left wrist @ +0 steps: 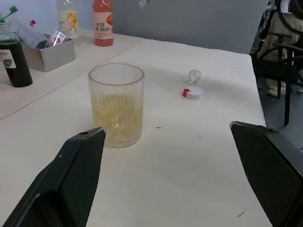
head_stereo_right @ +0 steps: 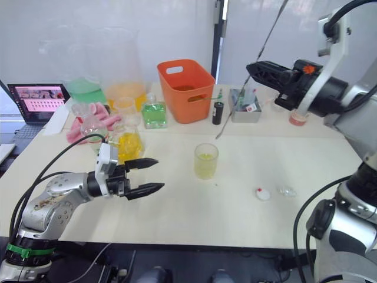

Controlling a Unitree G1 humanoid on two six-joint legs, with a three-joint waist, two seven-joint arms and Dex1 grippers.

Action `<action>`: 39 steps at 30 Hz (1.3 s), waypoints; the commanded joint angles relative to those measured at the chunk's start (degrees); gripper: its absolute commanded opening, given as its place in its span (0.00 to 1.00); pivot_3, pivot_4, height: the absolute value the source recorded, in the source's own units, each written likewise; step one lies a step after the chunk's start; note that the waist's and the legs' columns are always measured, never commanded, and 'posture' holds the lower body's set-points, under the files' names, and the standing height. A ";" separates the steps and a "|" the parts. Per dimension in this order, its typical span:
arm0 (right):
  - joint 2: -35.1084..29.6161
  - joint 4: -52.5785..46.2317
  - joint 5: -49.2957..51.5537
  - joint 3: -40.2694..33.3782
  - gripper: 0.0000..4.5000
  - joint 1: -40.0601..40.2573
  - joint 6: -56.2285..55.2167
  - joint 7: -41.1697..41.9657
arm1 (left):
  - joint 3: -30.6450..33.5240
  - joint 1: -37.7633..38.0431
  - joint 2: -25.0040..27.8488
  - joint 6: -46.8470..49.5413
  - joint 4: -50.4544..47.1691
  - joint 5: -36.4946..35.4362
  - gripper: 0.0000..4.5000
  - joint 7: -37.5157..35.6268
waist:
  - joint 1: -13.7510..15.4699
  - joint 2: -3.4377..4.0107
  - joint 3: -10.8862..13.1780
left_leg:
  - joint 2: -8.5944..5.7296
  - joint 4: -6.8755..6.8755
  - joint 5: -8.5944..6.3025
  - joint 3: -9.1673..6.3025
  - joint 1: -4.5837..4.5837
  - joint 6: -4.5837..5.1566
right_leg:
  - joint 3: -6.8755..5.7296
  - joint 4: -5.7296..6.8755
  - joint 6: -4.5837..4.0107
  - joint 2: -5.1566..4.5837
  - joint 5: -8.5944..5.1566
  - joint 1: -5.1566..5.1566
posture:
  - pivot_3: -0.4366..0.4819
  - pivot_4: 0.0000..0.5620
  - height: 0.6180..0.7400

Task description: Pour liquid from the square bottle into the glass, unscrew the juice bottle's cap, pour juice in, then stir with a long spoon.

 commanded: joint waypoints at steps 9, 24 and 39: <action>-4.53 3.66 6.30 10.25 0.00 12.96 10.71 -7.80 | 0.34 2.57 2.41 -2.11 -2.86 0.50 0.99 -2.80 | -0.07 0.03 0.00 | 0.00 0.02 0.06 0.09 -0.21 0.10 | 0.06 -0.05 0.00 0.00 0.00 -0.17 | 0.48 0.27 0.99; 7.50 15.13 -19.80 21.97 0.00 17.94 4.73 -12.93 | -1.11 4.95 3.95 -6.88 -4.40 2.63 0.99 -6.28 | 0.94 0.02 -0.03 | -0.08 0.09 0.07 0.12 -0.36 0.11 | -0.02 -0.06 0.08 0.06 0.04 -0.20 | 0.48 0.27 0.99; 15.58 17.80 -29.56 17.71 0.21 19.62 0.64 -10.42 | -0.44 3.92 4.35 -5.45 -4.37 1.75 1.00 -5.69 | -0.23 -0.03 -0.07 | 0.13 0.05 0.06 0.33 0.50 0.09 | 0.03 -0.21 0.00 0.31 0.07 0.60 | 0.48 0.27 0.99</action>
